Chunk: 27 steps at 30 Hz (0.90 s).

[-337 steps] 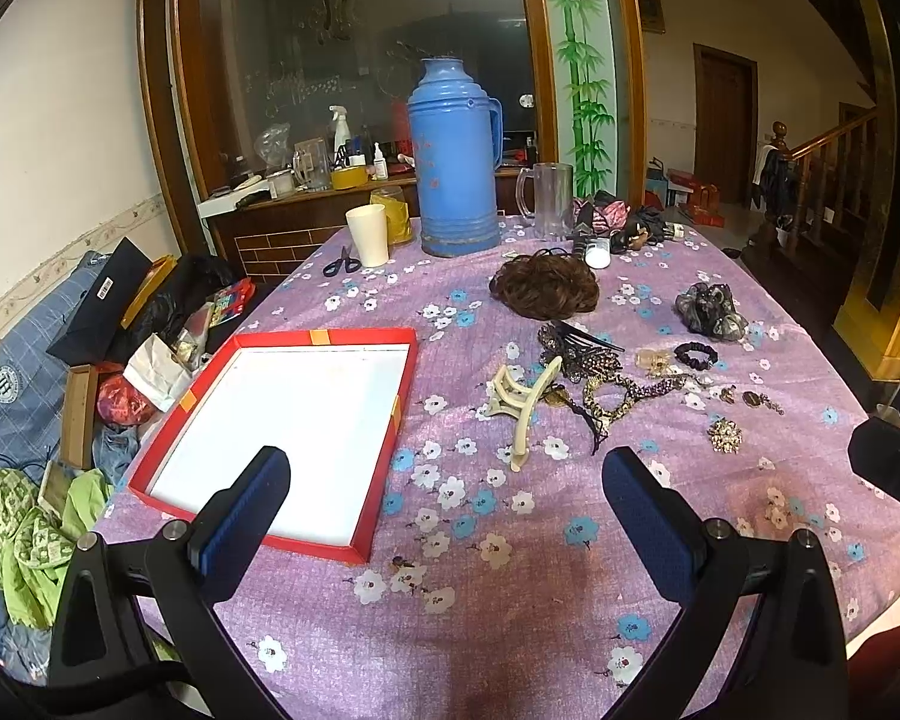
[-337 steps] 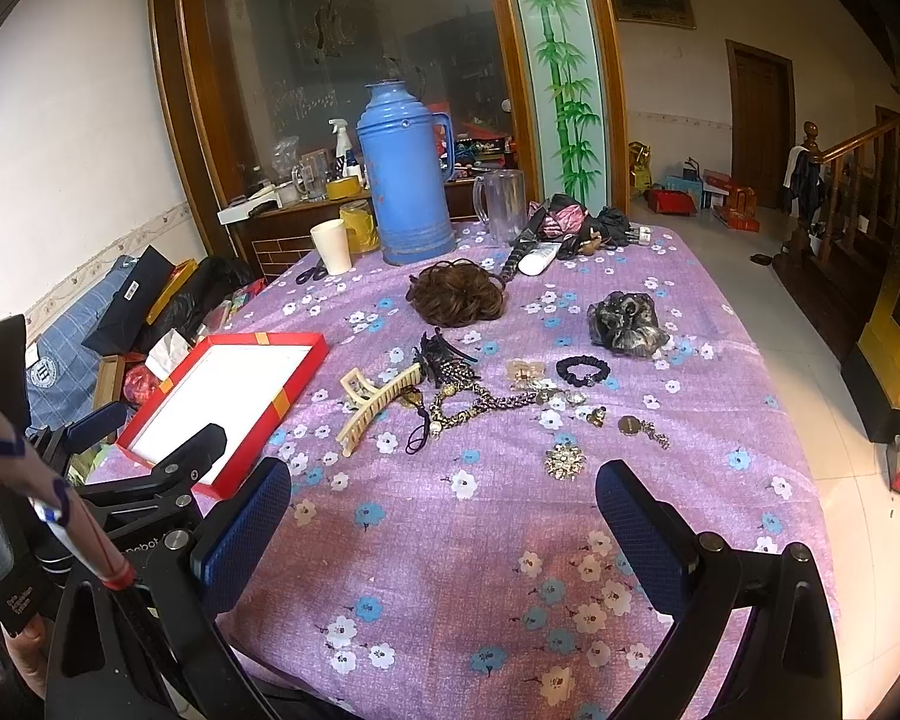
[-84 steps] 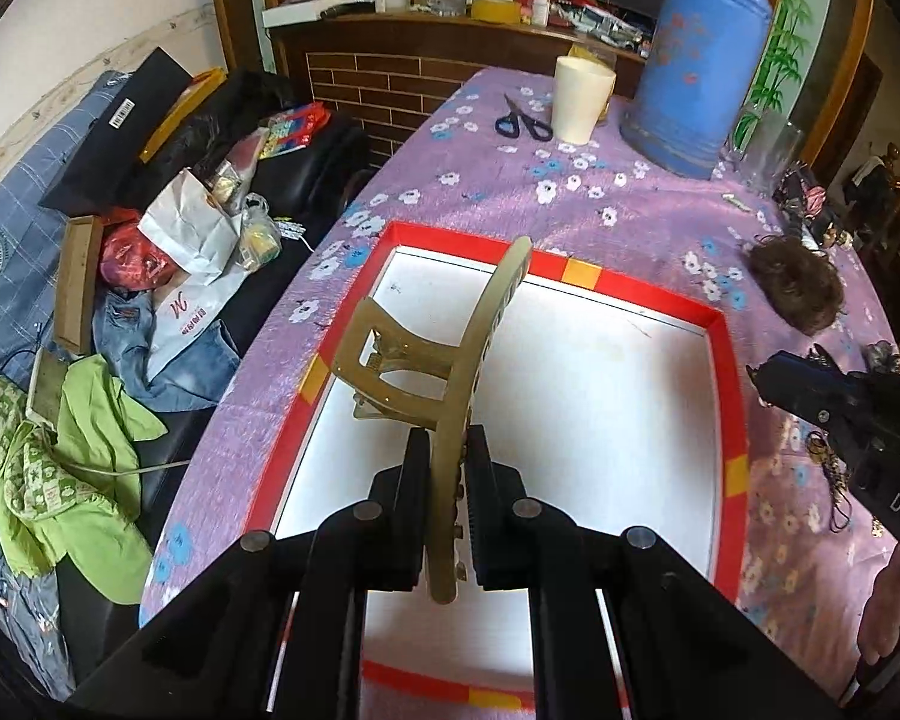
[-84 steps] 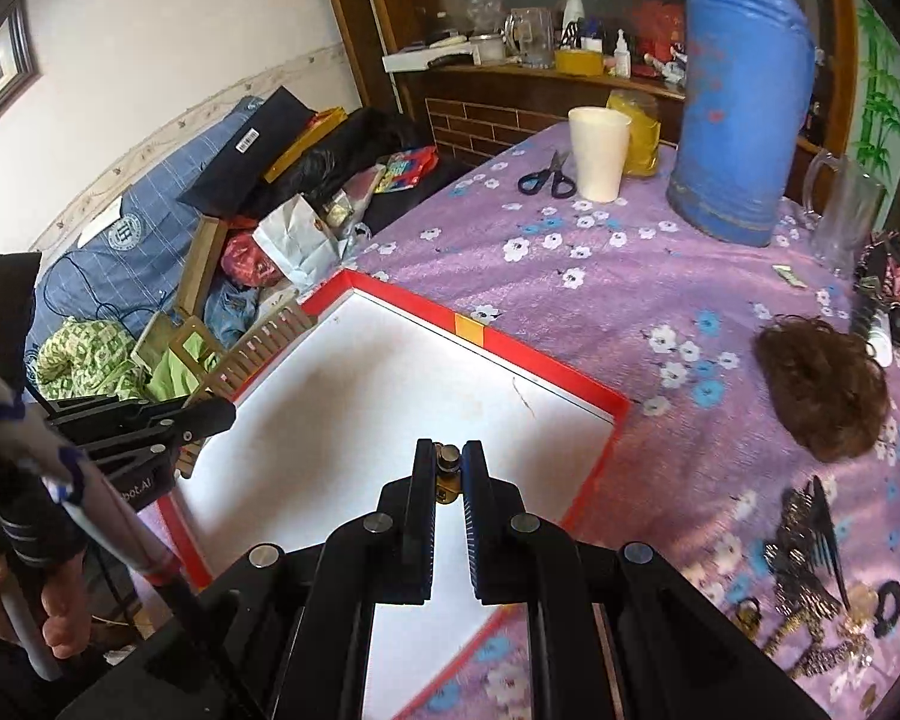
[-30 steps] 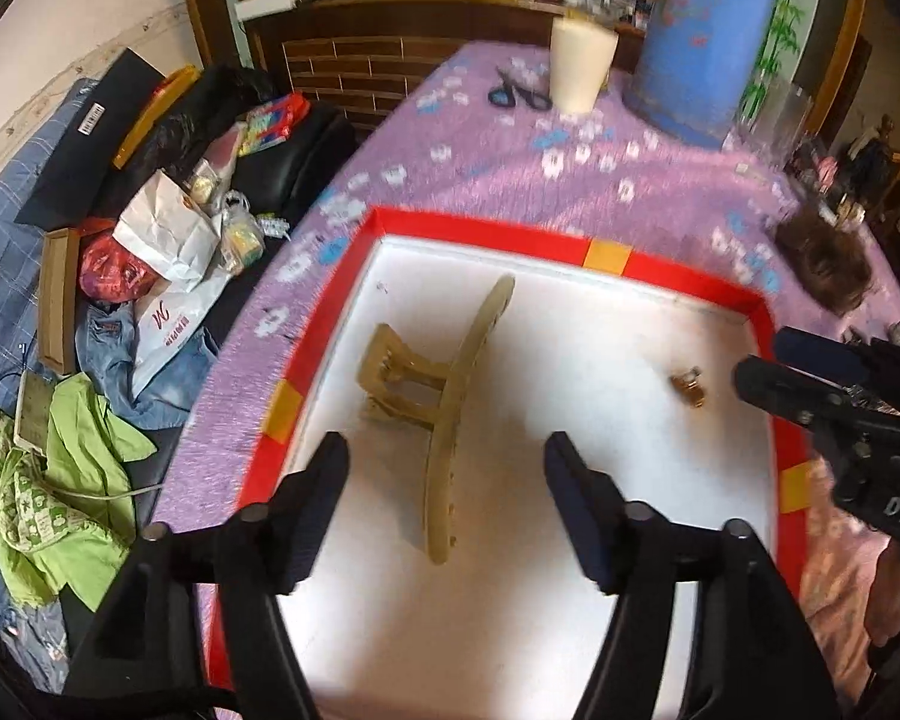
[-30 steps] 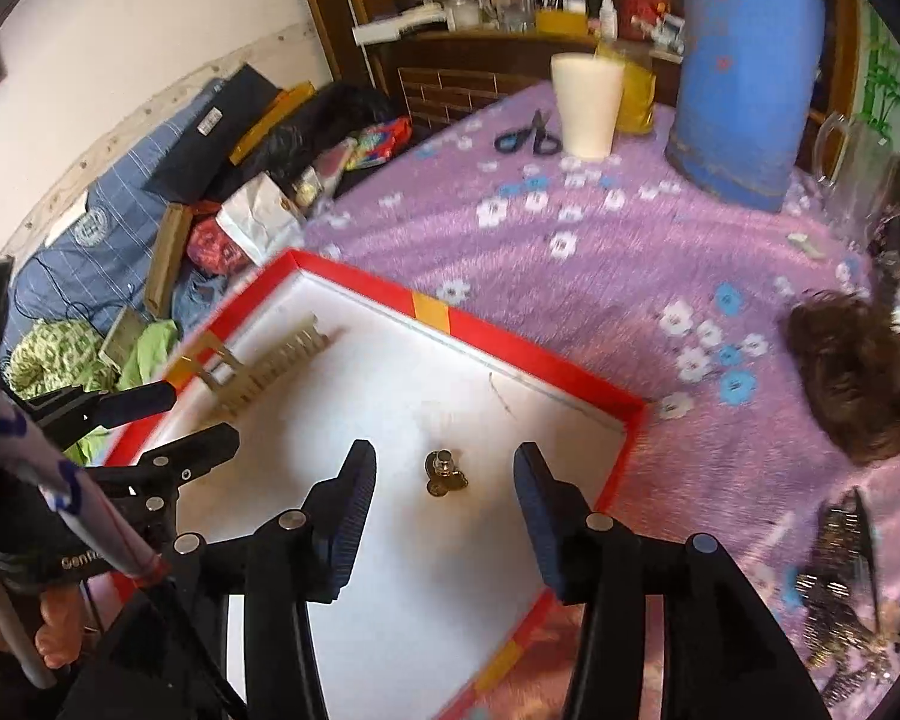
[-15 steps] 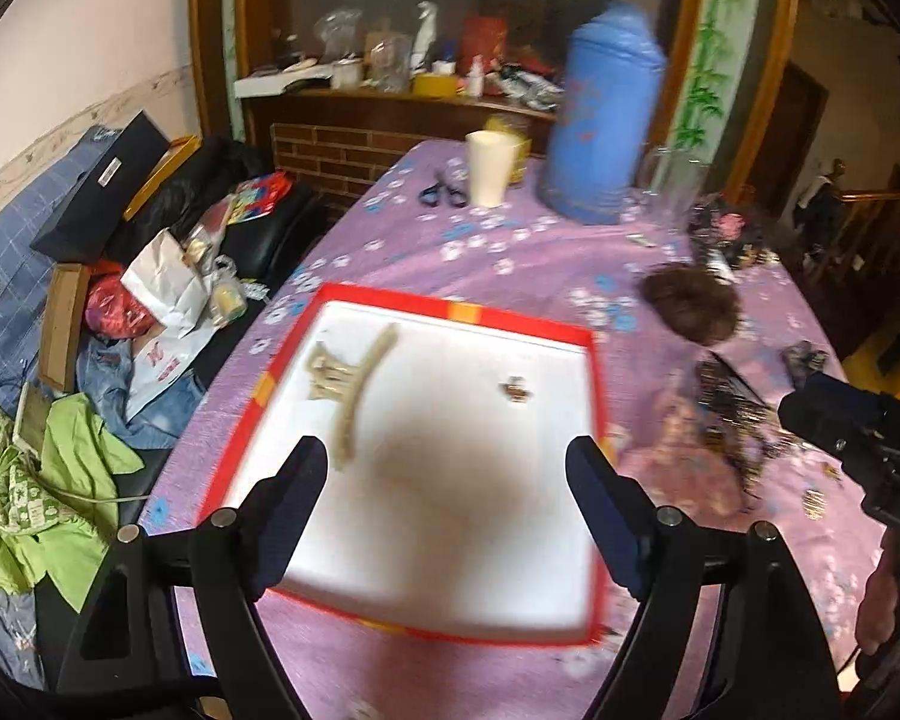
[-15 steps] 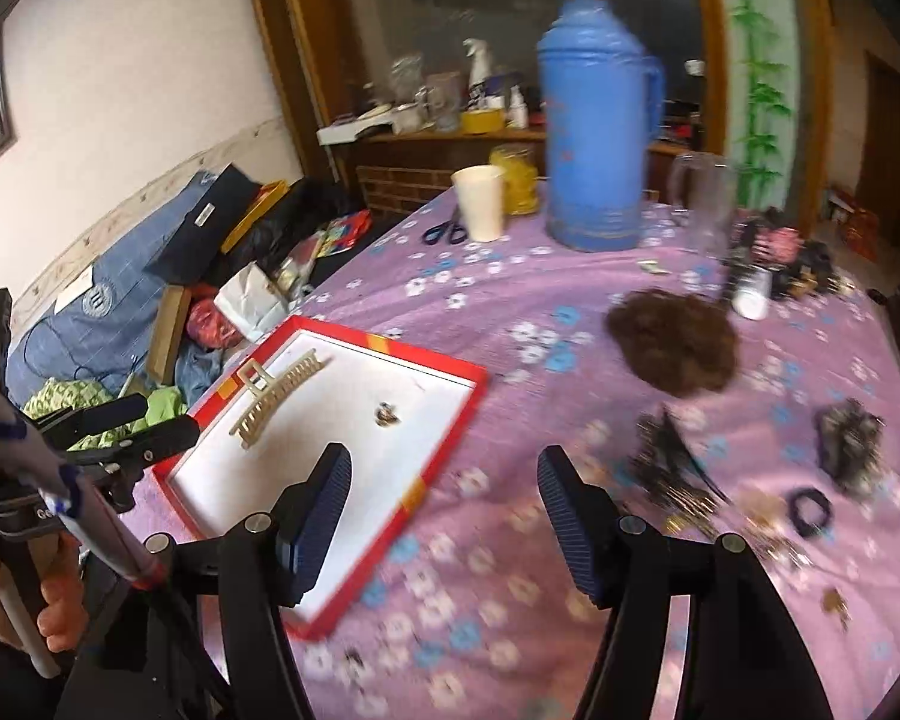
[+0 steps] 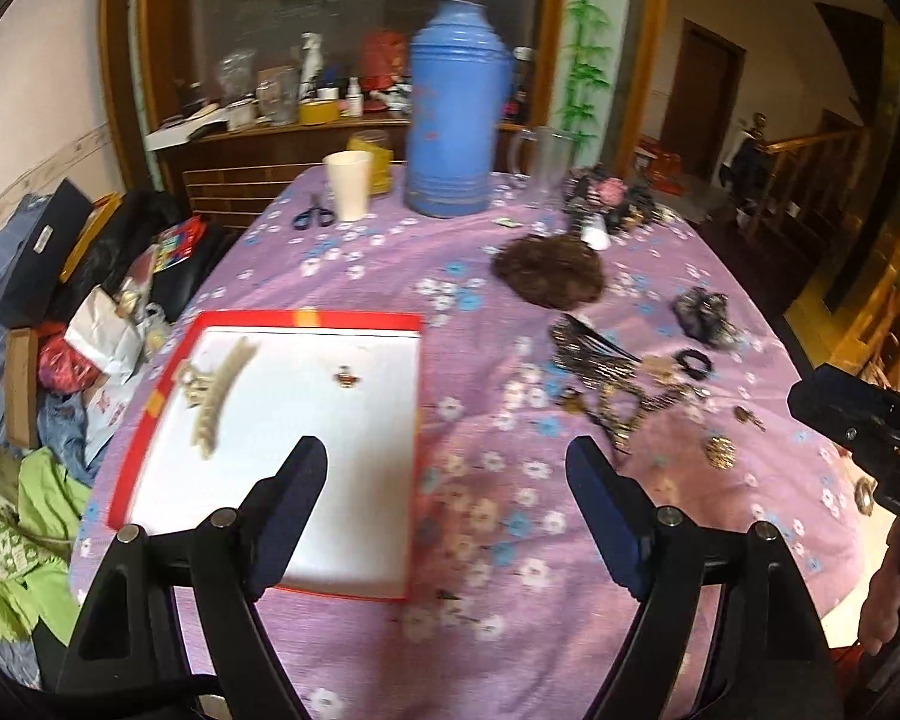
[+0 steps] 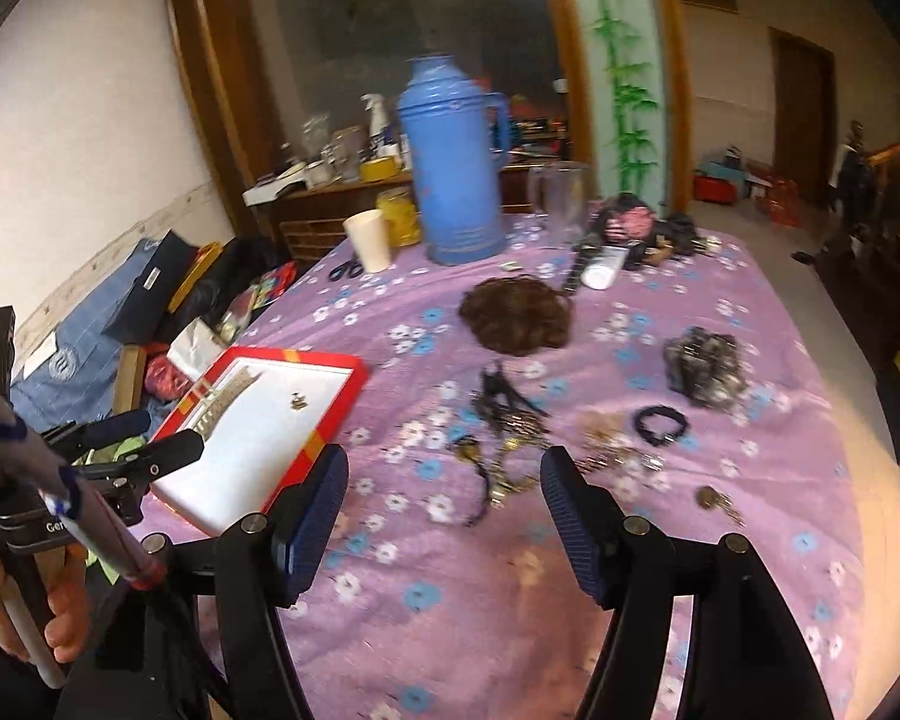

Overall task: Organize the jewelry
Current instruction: 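Withdraw the left gripper from the tray back toward the jewelry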

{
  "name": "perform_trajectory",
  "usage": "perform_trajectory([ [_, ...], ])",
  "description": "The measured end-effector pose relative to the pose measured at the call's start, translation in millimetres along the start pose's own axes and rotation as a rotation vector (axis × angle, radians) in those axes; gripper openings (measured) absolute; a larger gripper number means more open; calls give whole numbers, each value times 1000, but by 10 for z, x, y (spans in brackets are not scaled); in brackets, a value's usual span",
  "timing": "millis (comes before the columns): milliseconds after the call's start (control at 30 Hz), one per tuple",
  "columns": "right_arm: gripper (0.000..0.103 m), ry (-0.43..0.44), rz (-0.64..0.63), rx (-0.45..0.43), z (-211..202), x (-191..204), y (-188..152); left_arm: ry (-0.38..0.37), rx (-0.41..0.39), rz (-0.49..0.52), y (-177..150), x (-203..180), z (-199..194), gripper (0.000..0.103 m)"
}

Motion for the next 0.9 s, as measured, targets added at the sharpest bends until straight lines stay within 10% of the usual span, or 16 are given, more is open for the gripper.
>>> perform_trajectory([
  [900,66,-134,95,9,-162,-942,-261,-114,89,165,-51,-966,594,79],
])
Point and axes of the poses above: each gripper's, at about its wrist camera, not at the fingertips, and z roughly the way its jaws point, x to its left, y to its top, the point moved 1 cm from there along z, roughly the way its jaws point, and after that the axes turned 13 degrees about z, right-handed, at the moved point
